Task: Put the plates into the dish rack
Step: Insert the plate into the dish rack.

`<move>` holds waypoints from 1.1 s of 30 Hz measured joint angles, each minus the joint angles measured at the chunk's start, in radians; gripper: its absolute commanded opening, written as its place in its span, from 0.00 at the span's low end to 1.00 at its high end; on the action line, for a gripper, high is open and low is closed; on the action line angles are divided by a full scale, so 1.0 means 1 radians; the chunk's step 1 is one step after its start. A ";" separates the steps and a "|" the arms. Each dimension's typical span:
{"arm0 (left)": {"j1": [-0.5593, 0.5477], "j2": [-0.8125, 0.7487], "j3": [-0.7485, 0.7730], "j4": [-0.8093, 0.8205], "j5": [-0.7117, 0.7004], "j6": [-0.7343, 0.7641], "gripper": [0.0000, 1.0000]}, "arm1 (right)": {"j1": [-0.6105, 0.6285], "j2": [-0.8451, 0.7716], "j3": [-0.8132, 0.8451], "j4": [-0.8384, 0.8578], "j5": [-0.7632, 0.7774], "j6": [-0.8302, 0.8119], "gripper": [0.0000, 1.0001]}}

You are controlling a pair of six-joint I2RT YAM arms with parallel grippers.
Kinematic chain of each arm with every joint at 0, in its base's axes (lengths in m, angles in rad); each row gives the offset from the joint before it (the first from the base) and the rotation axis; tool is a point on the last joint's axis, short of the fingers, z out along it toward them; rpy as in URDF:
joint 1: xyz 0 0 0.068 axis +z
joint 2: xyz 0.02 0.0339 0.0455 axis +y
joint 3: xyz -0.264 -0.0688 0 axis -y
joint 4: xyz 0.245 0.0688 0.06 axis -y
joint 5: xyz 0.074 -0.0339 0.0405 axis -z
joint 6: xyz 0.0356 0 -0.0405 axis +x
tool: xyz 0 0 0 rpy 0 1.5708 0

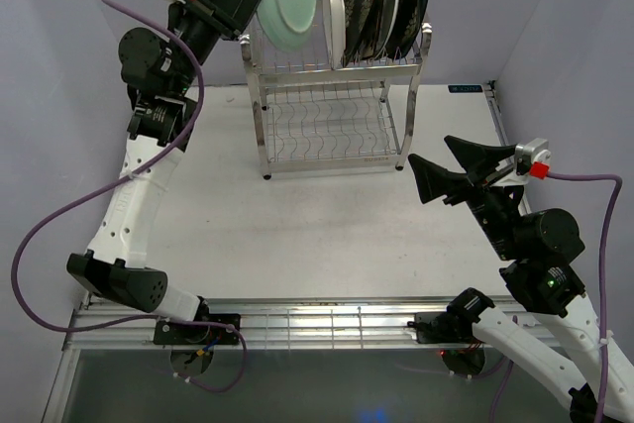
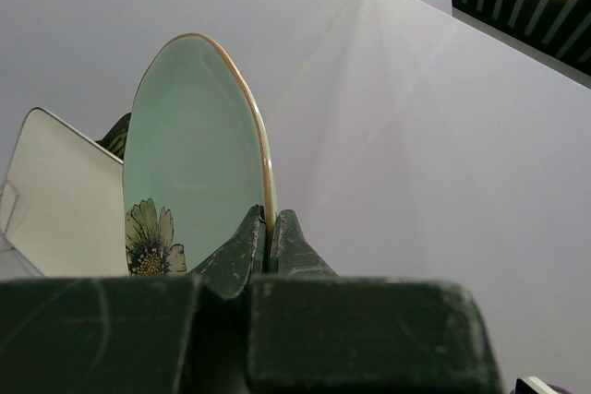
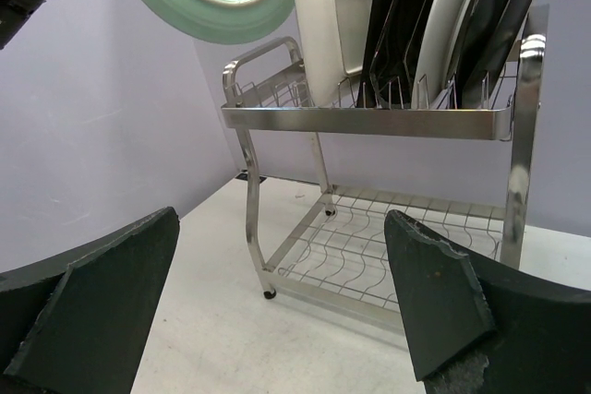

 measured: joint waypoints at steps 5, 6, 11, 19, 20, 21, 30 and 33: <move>-0.085 0.053 0.038 0.011 -0.083 0.067 0.00 | 0.000 -0.002 0.000 -0.004 0.014 -0.003 0.98; -0.098 0.058 0.039 0.011 -0.098 0.084 0.00 | 0.000 -0.004 0.000 -0.005 0.014 -0.003 0.98; -0.128 0.071 0.039 0.003 -0.174 0.154 0.00 | 0.000 -0.016 0.000 -0.003 0.018 -0.003 0.97; -0.143 0.091 0.069 0.016 -0.246 0.202 0.00 | 0.000 -0.015 0.000 -0.003 0.018 -0.005 0.98; -0.145 0.098 0.073 0.023 -0.253 0.203 0.00 | 0.000 -0.014 0.000 -0.003 0.018 -0.006 0.98; -0.148 0.105 0.076 0.027 -0.259 0.203 0.00 | 0.000 -0.014 0.000 -0.003 0.018 -0.006 0.98; -0.166 0.170 0.074 0.037 -0.338 0.220 0.00 | 0.000 -0.013 0.000 -0.003 0.021 -0.008 0.98; -0.168 0.180 0.069 0.039 -0.365 0.232 0.00 | 0.000 -0.013 0.000 -0.003 0.021 -0.010 0.98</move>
